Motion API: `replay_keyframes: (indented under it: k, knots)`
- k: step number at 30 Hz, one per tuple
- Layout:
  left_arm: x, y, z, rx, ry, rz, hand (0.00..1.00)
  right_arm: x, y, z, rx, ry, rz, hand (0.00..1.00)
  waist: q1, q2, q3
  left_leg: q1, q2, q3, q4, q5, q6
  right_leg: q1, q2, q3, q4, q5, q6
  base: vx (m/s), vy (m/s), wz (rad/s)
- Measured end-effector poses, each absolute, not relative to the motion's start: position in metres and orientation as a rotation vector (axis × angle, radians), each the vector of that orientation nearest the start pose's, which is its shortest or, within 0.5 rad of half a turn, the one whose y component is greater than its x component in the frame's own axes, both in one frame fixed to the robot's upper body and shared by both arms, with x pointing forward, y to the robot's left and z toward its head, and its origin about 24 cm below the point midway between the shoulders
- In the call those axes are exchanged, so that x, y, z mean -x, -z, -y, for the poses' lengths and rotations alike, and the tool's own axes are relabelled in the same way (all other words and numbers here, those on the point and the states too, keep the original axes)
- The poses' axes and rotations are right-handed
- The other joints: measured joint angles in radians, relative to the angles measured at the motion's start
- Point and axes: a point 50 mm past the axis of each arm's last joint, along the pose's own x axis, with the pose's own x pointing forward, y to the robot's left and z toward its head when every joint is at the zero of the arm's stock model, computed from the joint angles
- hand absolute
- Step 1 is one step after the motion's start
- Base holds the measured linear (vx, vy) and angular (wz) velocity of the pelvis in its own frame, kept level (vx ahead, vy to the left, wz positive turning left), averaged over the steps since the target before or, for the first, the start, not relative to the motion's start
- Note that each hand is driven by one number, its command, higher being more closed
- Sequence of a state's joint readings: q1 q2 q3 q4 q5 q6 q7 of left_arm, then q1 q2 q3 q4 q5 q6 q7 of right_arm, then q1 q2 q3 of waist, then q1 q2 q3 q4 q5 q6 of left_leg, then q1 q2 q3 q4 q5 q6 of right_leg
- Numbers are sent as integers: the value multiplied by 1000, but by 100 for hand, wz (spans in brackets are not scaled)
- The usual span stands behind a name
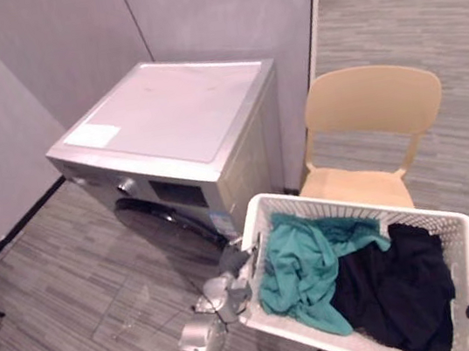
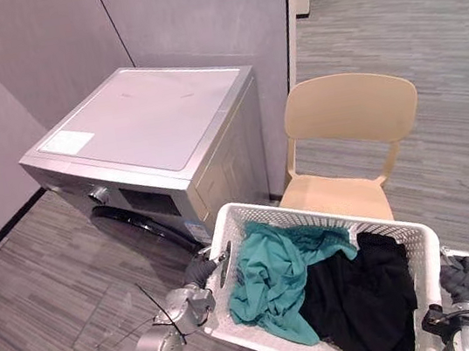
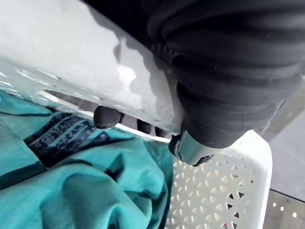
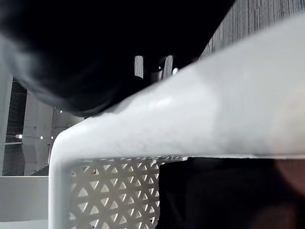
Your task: Pick up the laundry basket with both hands and put the clothes into the washing machine.
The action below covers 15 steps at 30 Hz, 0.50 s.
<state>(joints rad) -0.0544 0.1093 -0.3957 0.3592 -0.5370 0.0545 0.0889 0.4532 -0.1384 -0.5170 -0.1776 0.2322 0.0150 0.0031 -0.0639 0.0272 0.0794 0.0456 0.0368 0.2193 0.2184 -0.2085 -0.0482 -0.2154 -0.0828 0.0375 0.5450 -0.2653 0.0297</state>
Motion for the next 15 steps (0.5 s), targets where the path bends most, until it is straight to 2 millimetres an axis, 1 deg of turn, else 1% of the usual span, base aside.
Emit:
replay_keyframes:
  k: [1, 2, 3, 4, 5, 6, 7, 8, 9, 10, 11, 12, 13, 14, 15]
  knots:
    - [-233, 41, -92, 313, 193, -475, 100, -121, -29, 310, 62, 587, -157, 100, -3, -3, 12, 0, 3, 15, 14, -3, 10, -5, 1, 12, 1, 6, 10, -215, 55, -42]
    - [-235, 40, -98, 315, 174, -467, 100, -131, -28, 308, 44, 575, -144, 100, 6, 22, 12, -2, 22, 51, 18, -1, 15, -11, 8, 35, 22, 7, 10, -179, 27, -53]
    - [-236, 39, -99, 317, 168, -460, 100, -136, -27, 307, 33, 566, -136, 100, 3, 26, 24, -6, 28, 70, 27, -1, 15, -29, 0, 43, 77, 0, -2, -194, -7, -70]
    - [-238, 39, -103, 321, 151, -455, 100, -144, -25, 304, 17, 553, -132, 100, 1, 26, 27, -19, 33, 94, 34, -1, 15, -67, -49, 52, 183, -15, -26, -170, -83, -59]
    - [-238, 39, -106, 321, 140, -457, 100, -149, -19, 301, 4, 538, -154, 100, 1, 41, 27, -25, 57, 107, 33, 0, 5, -70, -96, 66, 202, -16, -25, -151, -123, -53]
    - [-238, 40, -108, 316, 137, -459, 100, -150, -16, 302, 1, 535, -166, 100, 7, 51, 25, -25, 77, 114, 32, -1, -3, -65, -110, 76, 193, -14, -25, -57, -208, -60]
    - [-238, 40, -113, 296, 131, -458, 100, -154, -12, 301, -1, 521, -182, 100, 25, 66, 22, -34, 109, 120, 30, 3, -25, -60, -147, 86, 150, -2, -11, -10, -279, -71]
    - [-239, 41, -122, 268, 122, -458, 100, -160, -10, 297, 5, 490, -192, 100, 30, 55, 21, -46, 136, 124, 41, 8, -54, -48, -191, 100, 58, 49, 5, -1, -317, -68]
    - [-239, 41, -125, 258, 118, -457, 100, -162, -9, 295, 6, 483, -195, 100, 30, 42, 20, -53, 143, 125, 51, 9, -71, -43, -212, 108, 9, 92, 7, 1, -398, -46]
    - [-241, 40, -130, 237, 116, -456, 100, -163, -5, 293, 6, 470, -211, 100, 21, 11, 22, -72, 157, 115, 95, 2, -109, -16, -223, 146, -82, 155, 99, 46, -437, -45]
    - [-243, 41, -127, 247, 113, -459, 100, -164, -4, 299, 32, 471, -228, 100, 27, 17, 19, -79, 177, 42, 92, 16, -131, -10, -186, 155, -106, 112, 167, 62, -455, -52]
    - [-244, 41, -125, 250, 114, -459, 100, -166, -6, 301, 45, 470, -226, 100, 25, 23, 19, -75, 189, 23, 81, 24, -146, -8, -175, 155, -121, 93, 197, 83, -447, -65]
    - [-248, 42, -120, 257, 118, -466, 100, -172, -12, 306, 66, 466, -210, 100, 17, 32, 25, -58, 215, 13, 53, 37, -167, -10, -153, 144, -125, 64, 221, 62, -401, -36]
    - [-249, 42, -116, 264, 123, -472, 100, -171, -13, 309, 76, 471, -209, 100, 4, 40, 27, -50, 229, 14, 39, 51, -178, -12, -134, 137, -111, 64, 221, 52, -401, -26]
    - [-249, 42, -108, 284, 133, -475, 100, -168, -15, 315, 80, 496, -209, 100, -17, 39, 28, -20, 244, 13, 18, 96, -188, -14, -110, 134, -67, 52, 200, 23, -272, -13]
